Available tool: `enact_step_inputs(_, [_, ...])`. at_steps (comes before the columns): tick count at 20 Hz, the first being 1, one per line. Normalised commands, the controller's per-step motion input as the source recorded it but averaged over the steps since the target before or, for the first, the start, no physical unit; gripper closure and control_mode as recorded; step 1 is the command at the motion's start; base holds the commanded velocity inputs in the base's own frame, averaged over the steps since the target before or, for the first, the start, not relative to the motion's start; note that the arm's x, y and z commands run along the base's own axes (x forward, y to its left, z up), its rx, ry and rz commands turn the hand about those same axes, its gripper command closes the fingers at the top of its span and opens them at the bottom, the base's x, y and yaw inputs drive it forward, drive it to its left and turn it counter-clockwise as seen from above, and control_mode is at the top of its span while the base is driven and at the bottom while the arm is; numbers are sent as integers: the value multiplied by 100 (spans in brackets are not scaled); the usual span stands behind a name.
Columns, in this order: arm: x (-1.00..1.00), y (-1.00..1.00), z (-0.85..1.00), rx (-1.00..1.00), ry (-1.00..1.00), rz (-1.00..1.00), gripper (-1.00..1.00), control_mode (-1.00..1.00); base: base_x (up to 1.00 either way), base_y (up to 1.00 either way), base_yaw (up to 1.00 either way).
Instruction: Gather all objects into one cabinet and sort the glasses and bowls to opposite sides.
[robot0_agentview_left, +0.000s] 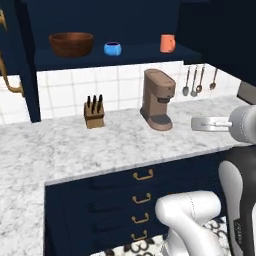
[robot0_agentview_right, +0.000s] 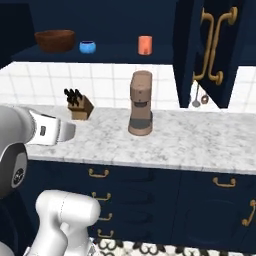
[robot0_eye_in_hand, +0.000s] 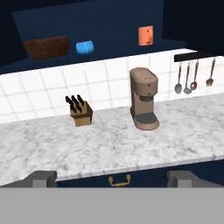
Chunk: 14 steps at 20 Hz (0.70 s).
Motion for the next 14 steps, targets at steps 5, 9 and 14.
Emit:
enact_step_inputs(5, [0,0,0,0,0,0,-100,100,-70,-29,-42])
enact_step_inputs(9, [0,0,0,0,0,0,-100,100,-55,-31,-49])
enact_step_inputs(14, [0,0,0,0,0,0,-100,100,-21,-54,-55])
